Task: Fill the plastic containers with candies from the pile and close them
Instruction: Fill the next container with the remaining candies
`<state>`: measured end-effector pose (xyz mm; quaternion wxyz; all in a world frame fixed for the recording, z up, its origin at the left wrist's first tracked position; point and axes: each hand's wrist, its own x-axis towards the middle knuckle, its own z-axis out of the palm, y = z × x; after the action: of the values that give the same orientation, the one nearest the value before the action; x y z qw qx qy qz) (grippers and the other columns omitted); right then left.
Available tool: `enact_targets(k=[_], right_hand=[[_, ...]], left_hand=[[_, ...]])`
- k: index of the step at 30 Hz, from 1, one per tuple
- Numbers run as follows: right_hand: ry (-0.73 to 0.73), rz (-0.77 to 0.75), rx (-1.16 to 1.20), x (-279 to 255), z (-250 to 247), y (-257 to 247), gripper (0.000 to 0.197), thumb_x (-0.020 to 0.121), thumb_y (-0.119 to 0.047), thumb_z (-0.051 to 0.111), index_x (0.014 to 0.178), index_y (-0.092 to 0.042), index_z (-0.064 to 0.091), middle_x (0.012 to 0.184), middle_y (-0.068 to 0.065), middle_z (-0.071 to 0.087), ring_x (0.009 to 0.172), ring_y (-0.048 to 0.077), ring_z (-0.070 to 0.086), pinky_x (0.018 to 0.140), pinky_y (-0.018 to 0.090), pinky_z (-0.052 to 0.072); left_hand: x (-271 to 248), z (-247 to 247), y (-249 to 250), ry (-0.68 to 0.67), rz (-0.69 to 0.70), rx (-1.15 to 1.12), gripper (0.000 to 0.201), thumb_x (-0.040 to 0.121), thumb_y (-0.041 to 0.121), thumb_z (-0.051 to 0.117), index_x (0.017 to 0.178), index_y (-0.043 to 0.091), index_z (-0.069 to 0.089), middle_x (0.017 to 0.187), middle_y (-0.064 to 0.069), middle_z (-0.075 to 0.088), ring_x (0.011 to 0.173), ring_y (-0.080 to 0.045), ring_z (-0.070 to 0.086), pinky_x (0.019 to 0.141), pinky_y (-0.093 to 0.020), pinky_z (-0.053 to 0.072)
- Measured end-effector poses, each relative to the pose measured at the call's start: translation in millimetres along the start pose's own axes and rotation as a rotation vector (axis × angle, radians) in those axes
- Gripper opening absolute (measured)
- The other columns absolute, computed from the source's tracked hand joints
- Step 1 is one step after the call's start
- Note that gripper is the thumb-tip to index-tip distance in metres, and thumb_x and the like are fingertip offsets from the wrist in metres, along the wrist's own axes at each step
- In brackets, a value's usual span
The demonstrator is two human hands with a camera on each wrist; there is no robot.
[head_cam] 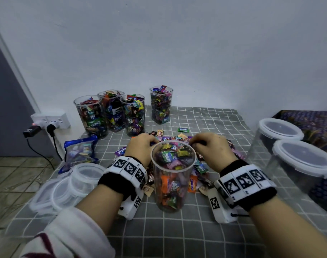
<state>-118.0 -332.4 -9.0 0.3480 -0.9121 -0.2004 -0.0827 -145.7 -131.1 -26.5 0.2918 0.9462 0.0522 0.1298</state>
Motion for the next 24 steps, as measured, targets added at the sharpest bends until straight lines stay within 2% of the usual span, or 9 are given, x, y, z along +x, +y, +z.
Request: enact_targets(k=[2,5,7,10,12,14,17,21,24], right_hand=[[0.058,-0.037,0.096,-2.6,-11.4,-5.7,0.019,0.085,-0.005,0.060,0.088,-0.019,0.073,0.083,-0.005,0.065,0.076,0.009,0.059,0.076,0.025,0.049],[0.103,-0.100,0.232,-8.0,-31.5,-20.0,0.030,0.084,-0.003,0.062,0.075,-0.032,0.066,0.084,-0.001,0.068,0.082,0.015,0.064,0.075,0.029,0.050],[0.118,-0.152,0.288,-12.5,-42.6,-31.3,0.035,0.083,-0.002,0.062,0.073,-0.035,0.064,0.085,0.001,0.070,0.085,0.017,0.065,0.077,0.030,0.051],[0.090,-0.245,0.272,-22.3,-48.4,-47.8,0.028,0.081,-0.006,0.062,0.077,-0.033,0.066,0.087,-0.001,0.070,0.085,0.015,0.065,0.077,0.033,0.052],[0.040,-0.303,0.223,-29.4,-46.6,-55.9,0.022,0.080,-0.004,0.063,0.081,-0.025,0.071,0.091,-0.002,0.069,0.086,0.012,0.063,0.079,0.033,0.052],[0.001,-0.363,0.138,-34.6,-43.0,-60.9,0.021,0.079,0.001,0.062,0.084,-0.016,0.073,0.093,-0.002,0.069,0.087,0.011,0.062,0.081,0.032,0.050],[-0.035,-0.409,0.049,-38.7,-36.9,-64.9,0.021,0.079,0.002,0.060,0.086,-0.013,0.072,0.098,0.000,0.068,0.090,0.013,0.061,0.083,0.032,0.049],[-0.046,-0.450,0.022,-42.5,-27.6,-64.5,0.020,0.079,0.000,0.059,0.088,-0.011,0.072,0.103,-0.001,0.066,0.091,0.008,0.057,0.080,0.014,0.040],[-0.038,-0.441,0.058,-46.5,-23.6,-63.8,0.020,0.080,0.001,0.060,0.092,-0.009,0.072,0.107,-0.005,0.064,0.097,0.003,0.051,0.080,0.009,0.036]], left_hand=[[-5.1,-5.0,0.8,0.069,-0.029,-0.081,0.019,0.089,0.030,0.062,0.092,0.014,0.072,0.099,-0.003,0.063,0.089,-0.017,0.054,0.075,-0.028,0.040],[-9.1,-12.6,1.8,0.130,-0.048,-0.160,0.015,0.089,0.025,0.063,0.089,0.013,0.072,0.097,-0.003,0.065,0.091,-0.018,0.057,0.081,-0.032,0.045],[-11.5,-18.8,4.1,0.169,-0.022,-0.204,0.014,0.088,0.022,0.063,0.089,0.010,0.072,0.094,-0.004,0.066,0.091,-0.020,0.059,0.083,-0.035,0.047],[-13.5,-30.1,9.5,0.247,-0.001,-0.347,0.009,0.085,0.019,0.066,0.081,0.013,0.071,0.085,-0.001,0.066,0.083,-0.020,0.062,0.083,-0.041,0.052],[-14.6,-36.9,13.9,0.272,0.018,-0.419,0.008,0.084,0.019,0.068,0.077,0.016,0.070,0.082,0.001,0.067,0.080,-0.020,0.064,0.081,-0.043,0.054],[-16.2,-42.3,18.6,0.284,0.060,-0.469,0.010,0.083,0.019,0.069,0.073,0.022,0.070,0.083,-0.003,0.069,0.081,-0.023,0.066,0.080,-0.045,0.055],[-22.5,-47.0,28.2,0.281,0.089,-0.515,0.018,0.082,0.016,0.069,0.070,0.029,0.067,0.081,-0.006,0.069,0.079,-0.025,0.066,0.078,-0.045,0.055],[-31.8,-47.5,38.4,0.259,0.128,-0.539,0.019,0.082,0.016,0.070,0.070,0.031,0.066,0.079,-0.002,0.067,0.079,-0.025,0.066,0.079,-0.046,0.055],[-36.7,-47.5,44.1,0.241,0.152,-0.546,0.013,0.082,0.015,0.070,0.073,0.025,0.068,0.079,0.000,0.066,0.078,-0.022,0.065,0.078,-0.044,0.055]])
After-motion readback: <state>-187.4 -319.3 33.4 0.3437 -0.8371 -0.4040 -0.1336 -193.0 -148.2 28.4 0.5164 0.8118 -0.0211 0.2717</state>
